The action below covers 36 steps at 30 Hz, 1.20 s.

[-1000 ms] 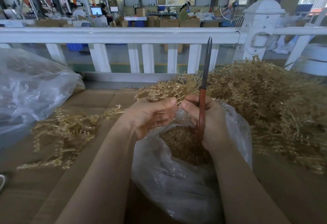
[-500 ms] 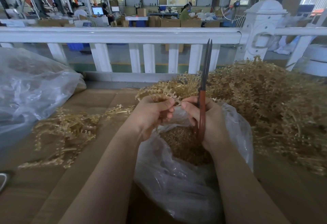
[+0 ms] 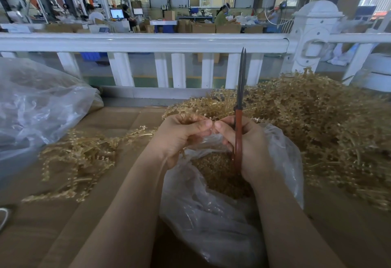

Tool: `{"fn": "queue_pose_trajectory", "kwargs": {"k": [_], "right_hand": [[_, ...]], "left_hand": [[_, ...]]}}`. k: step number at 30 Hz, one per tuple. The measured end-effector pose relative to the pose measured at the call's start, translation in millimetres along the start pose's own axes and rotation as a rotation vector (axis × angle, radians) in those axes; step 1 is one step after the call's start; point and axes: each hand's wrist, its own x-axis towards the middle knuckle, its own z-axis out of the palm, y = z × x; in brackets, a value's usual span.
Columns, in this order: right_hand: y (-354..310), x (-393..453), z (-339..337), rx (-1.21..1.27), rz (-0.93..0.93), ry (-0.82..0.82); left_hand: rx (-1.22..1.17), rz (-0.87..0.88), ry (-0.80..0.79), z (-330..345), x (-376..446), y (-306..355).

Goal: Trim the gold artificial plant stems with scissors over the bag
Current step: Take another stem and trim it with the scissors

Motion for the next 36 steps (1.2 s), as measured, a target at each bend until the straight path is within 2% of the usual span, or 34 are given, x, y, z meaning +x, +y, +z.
{"fn": "queue_pose_trajectory", "kwargs": {"k": [4, 9, 16, 26, 36], "right_hand": [[-1.5, -0.8, 1.5, -0.110, -0.025, 0.066], [-2.6, -3.8, 1.7, -0.427, -0.073, 0.108], [1.4, -5.9, 0.3, -0.801, -0.161, 0.045], [4.9, -5.7, 0.8, -0.949, -0.232, 0.006], [0.9, -10.4, 2.8, -0.934, -0.310, 0.053]], "left_hand": [[-0.092, 0.038, 0.028, -1.1, 0.6, 4.1], [-0.247, 0.095, 0.039, -8.6, -1.9, 8.8], [-0.253, 0.092, 0.155, -14.4, -3.1, 13.0], [-0.166, 0.160, 0.160, -16.5, -4.5, 16.4], [-0.189, 0.153, 0.172, -18.3, -3.5, 15.8]]}}
